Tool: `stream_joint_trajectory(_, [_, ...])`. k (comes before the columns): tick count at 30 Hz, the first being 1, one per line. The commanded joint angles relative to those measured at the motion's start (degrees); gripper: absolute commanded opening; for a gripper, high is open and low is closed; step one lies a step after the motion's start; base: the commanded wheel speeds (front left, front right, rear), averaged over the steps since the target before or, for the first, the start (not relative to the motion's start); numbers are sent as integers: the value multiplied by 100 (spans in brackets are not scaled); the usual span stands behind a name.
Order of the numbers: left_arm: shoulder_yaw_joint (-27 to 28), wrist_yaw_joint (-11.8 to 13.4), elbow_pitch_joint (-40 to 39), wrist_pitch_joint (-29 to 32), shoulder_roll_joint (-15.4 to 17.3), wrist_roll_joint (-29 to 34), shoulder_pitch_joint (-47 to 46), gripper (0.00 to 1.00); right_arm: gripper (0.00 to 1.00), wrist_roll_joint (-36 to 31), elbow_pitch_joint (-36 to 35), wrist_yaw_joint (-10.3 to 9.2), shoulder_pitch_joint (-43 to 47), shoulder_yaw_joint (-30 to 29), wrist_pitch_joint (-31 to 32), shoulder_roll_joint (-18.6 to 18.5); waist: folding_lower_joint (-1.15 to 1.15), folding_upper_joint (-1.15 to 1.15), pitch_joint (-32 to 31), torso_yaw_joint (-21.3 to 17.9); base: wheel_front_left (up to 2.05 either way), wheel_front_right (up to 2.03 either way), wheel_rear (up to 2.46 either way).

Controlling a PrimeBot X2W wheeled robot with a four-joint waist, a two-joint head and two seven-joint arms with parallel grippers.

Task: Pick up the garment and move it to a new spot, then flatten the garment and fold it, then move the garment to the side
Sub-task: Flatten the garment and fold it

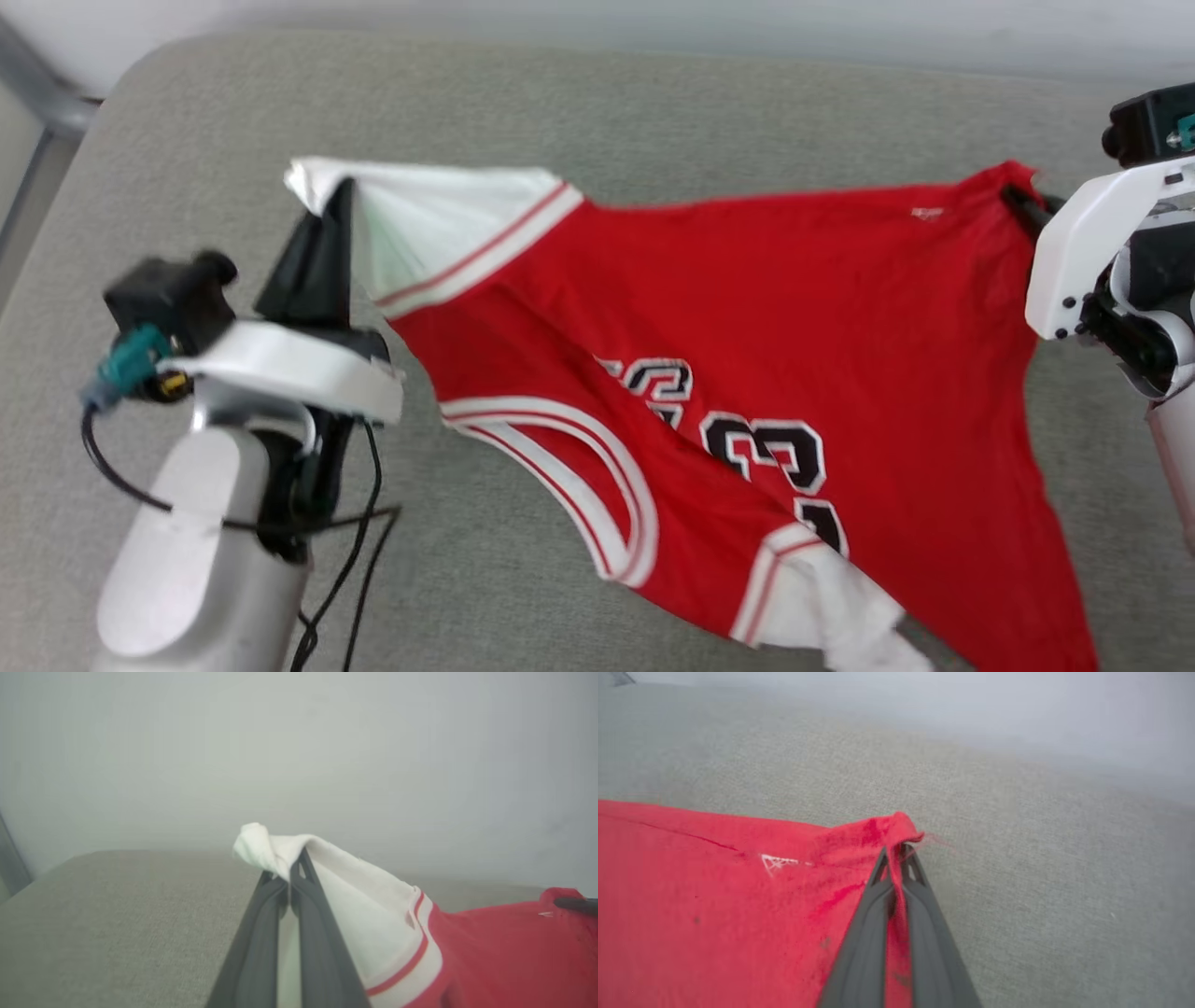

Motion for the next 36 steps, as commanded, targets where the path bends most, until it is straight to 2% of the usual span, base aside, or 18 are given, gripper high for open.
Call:
stream_joint_trajectory(1, [28,-17,62,68,51,-16,-238,0,0,-122,-28,-6,-52,-126,-183,85,-1,0,-164,-230,0,0,0])
stream_joint_trajectory(5, [61,-81,280,231,125,-48,-739,0,0,-381,-78,-5,-186,-373,-500,237,-1,0,-210,-379,0,0,0])
stream_joint_trajectory(11, [93,-284,972,398,281,-16,-1984,0,0,-914,-209,-6,-659,-738,-867,451,-1,0,-138,-573,0,0,0])
stream_joint_trajectory(17, [70,-380,1661,473,377,122,-3357,0,0,-1358,-257,-6,-1462,-1118,-937,523,-1,0,147,-653,0,0,0])
stream_joint_trajectory(25, [137,-531,2466,236,452,149,-4861,0,0,-1714,-176,-7,-2587,-1430,-1005,559,-1,0,674,-714,0,0,0])
stream_joint_trajectory(36, [191,-624,3219,-27,436,64,-5835,0,0,-1939,232,-7,-3715,-1481,-1130,683,-1,0,1562,-744,0,0,0])
